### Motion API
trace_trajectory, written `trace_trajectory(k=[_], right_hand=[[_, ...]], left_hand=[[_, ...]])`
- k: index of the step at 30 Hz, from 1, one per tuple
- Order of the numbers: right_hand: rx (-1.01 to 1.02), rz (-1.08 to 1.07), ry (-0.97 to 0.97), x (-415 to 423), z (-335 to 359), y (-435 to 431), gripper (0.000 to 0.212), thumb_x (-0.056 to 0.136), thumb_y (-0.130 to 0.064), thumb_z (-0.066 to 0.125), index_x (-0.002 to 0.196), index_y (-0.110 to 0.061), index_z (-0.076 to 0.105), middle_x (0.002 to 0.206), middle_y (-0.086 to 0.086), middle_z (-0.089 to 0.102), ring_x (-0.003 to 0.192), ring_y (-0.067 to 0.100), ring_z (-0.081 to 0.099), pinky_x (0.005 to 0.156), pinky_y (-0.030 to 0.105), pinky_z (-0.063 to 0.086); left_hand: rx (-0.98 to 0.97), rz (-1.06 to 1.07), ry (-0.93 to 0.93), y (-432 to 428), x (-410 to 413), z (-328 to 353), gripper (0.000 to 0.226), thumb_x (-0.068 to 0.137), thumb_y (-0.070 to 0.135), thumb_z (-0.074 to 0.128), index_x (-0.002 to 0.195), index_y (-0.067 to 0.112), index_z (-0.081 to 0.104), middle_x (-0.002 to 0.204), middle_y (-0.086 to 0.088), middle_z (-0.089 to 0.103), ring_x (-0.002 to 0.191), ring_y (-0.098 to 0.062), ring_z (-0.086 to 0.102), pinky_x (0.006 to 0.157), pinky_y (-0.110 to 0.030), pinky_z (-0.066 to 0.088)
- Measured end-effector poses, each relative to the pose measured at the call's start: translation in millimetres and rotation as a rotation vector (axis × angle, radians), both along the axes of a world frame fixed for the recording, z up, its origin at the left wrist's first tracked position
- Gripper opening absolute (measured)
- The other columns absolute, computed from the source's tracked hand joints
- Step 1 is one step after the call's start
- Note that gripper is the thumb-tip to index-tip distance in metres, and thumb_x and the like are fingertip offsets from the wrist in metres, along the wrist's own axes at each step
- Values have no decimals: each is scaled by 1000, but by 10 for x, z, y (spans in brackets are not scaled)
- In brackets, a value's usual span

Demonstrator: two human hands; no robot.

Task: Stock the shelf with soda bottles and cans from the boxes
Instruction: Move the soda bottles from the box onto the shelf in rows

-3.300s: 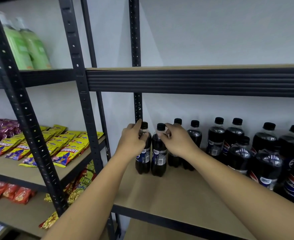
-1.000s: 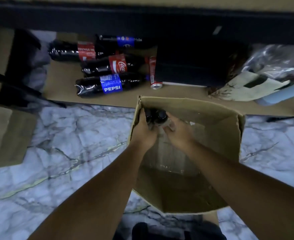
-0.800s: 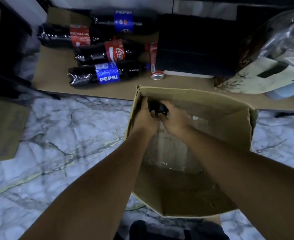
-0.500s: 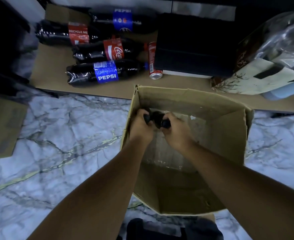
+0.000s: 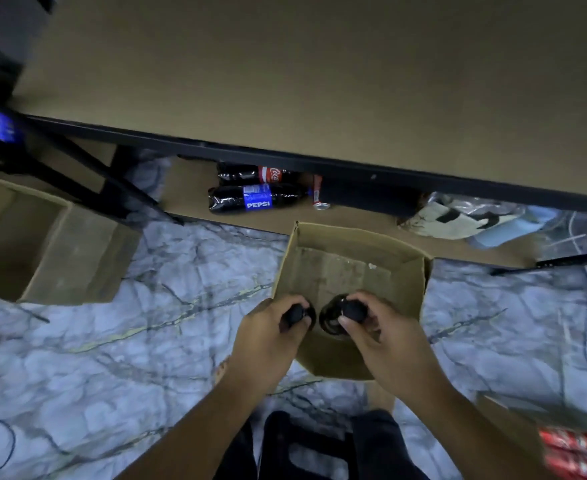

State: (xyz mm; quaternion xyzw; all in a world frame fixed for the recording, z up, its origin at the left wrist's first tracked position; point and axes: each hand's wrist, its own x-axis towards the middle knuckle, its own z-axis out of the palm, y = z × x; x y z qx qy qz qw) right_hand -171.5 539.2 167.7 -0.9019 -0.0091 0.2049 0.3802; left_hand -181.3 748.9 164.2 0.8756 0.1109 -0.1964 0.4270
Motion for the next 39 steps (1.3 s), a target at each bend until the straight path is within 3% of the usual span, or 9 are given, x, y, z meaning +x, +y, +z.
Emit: trace_trajectory(k=[3,5,9,14,19,26,30,36,39], right_hand=[[55,34,-76,-31,889,61,22,96,-47,62,117,-43,61,88,-22,67,83,-5,62,67,19,49],[72,55,-144,-2,1433,123,22,94,-47,64,116,-43,62,83,-24,64,78,-3,60,64,17,45],[109,81,-285,146,2365,249,29,90,-55,61,116,-43,61,85,-18,65,78,3,60,71,31,52],[179,138,-454,371,3336,391,28,89,-54,62,113,-40,65,81,-14,64,78,6,60,70,29,49],[284,164,-660,681,4189,529,19,91,-46,67,104,-34,65,78,-10,63,76,11,59,73,40,50],[231,292,-768,1229,5125,709,31,94,-54,60,115,-33,66,71,-10,60,72,4,56,65,26,43],[184,287,-868,1539,5535,965,23,95,-55,59,96,-33,65,65,-9,59,69,5,57,66,30,49],[98,171,-938,2038,5936,1510,36,94,-60,58,108,-28,69,63,-8,60,66,5,58,69,33,53],[58,103,-957,2306,6024,1822,40,92,-63,58,104,-27,70,62,-8,60,63,7,59,66,36,54]], left_hand=[[-27,-40,-89,150,-139,825,22,93,30,73,106,46,66,89,12,65,78,-10,60,68,-26,50],[-13,-51,-171,257,-156,1375,22,92,28,74,105,43,67,80,15,60,71,-10,56,62,-19,44],[41,-89,-366,453,-80,2402,24,89,27,78,112,31,71,82,22,56,72,-5,53,63,-12,39],[103,-143,-598,612,73,3402,24,90,31,77,111,36,67,70,3,51,65,-9,50,62,-26,43],[213,-173,-715,704,275,4335,21,92,33,73,112,31,65,72,16,52,66,-5,51,61,-12,35],[396,-203,-799,872,688,5440,22,99,29,64,120,30,57,74,11,55,71,-7,53,63,-20,39],[451,-251,-833,1111,994,5911,22,99,19,62,117,29,56,75,20,54,69,-2,52,61,-15,36],[470,-338,-874,1645,1657,6359,23,102,20,57,116,38,53,77,2,59,64,-9,49,61,-26,41],[453,-383,-881,1934,1991,6476,23,103,19,55,116,37,53,79,5,57,66,-10,49,63,-31,42]])
